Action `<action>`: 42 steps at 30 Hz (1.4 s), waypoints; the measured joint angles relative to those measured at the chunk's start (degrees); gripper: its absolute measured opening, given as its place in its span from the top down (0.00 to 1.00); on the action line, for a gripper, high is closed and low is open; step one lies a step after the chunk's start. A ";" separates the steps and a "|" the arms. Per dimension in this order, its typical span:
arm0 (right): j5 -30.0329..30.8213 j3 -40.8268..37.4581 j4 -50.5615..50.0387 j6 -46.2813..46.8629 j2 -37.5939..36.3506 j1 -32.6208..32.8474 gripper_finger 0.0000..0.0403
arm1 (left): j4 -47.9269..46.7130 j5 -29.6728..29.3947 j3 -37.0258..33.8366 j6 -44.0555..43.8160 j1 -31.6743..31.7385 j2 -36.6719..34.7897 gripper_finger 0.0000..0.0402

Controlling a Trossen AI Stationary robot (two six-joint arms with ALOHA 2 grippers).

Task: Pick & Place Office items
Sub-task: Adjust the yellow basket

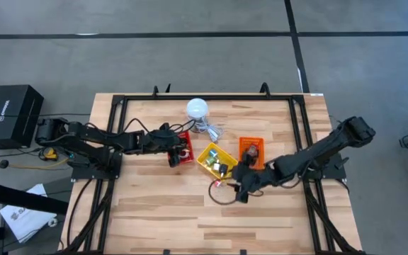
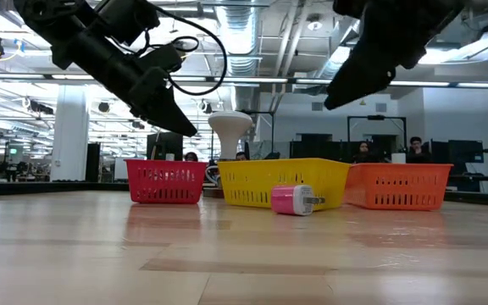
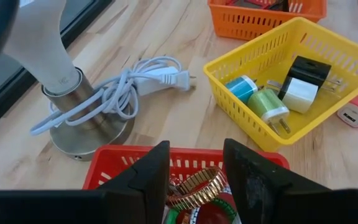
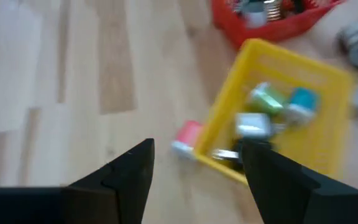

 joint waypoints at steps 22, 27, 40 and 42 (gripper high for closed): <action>-5.88 2.35 4.32 7.49 17.65 -2.96 0.45 | 0.46 0.00 0.00 0.04 0.02 0.00 0.65; -5.86 2.36 3.64 5.08 16.32 -5.60 0.45 | 0.50 0.00 0.00 0.04 0.02 0.00 0.65; -11.98 2.37 7.03 2.80 15.53 -6.79 0.45 | 0.52 0.00 0.00 0.04 0.02 0.00 0.65; -11.98 2.37 7.97 2.79 15.53 -6.52 0.45 | 0.52 0.00 0.00 0.04 0.02 0.00 0.65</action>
